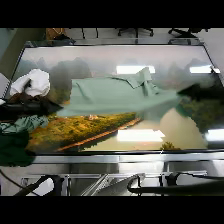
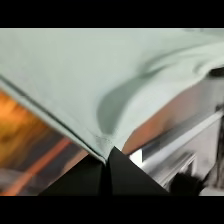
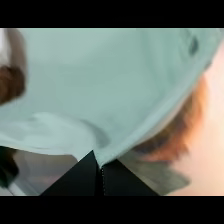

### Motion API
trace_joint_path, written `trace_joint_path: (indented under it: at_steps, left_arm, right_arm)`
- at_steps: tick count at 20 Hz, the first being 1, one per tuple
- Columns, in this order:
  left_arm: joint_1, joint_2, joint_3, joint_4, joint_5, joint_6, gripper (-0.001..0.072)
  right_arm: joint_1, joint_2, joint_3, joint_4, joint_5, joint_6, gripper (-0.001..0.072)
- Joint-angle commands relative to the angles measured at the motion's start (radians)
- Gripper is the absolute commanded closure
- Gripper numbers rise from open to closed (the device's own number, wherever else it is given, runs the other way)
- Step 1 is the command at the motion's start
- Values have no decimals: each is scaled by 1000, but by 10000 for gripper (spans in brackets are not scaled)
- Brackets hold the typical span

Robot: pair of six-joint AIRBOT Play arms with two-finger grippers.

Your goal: Fold the shirts.

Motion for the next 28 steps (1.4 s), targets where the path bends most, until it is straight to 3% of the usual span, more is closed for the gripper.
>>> trace_joint_path:
  at_steps: [1,3,6,10,13,17,21,24,28]
  left_arm:
    - [94,220,207,-393,-3,0,699]
    - [160,315,329,-542,34,1,699]
    - [316,408,496,-578,60,-3,699]
    - [428,424,605,-548,46,-48,699]
    - [341,358,618,-394,7,-61,699]
    - [4,208,478,-135,88,-27,699]
    - [-226,-56,343,97,248,-26,699]
    - [-276,-293,341,123,306,3,699]
    - [-275,-531,468,123,299,-5,699]
  right_arm:
    - [-66,244,166,407,-101,-76,688]
    - [-85,377,235,400,-269,-114,688]
    - [-111,518,308,381,-474,-173,688]
    - [-110,555,401,266,-541,-188,689]
    - [-110,501,403,219,-452,-179,688]
    - [-96,315,290,330,-201,-204,689]
    - [33,109,50,162,-245,-240,689]
    - [103,-89,-6,45,-331,-240,689]
    - [116,-286,26,76,-435,-236,689]
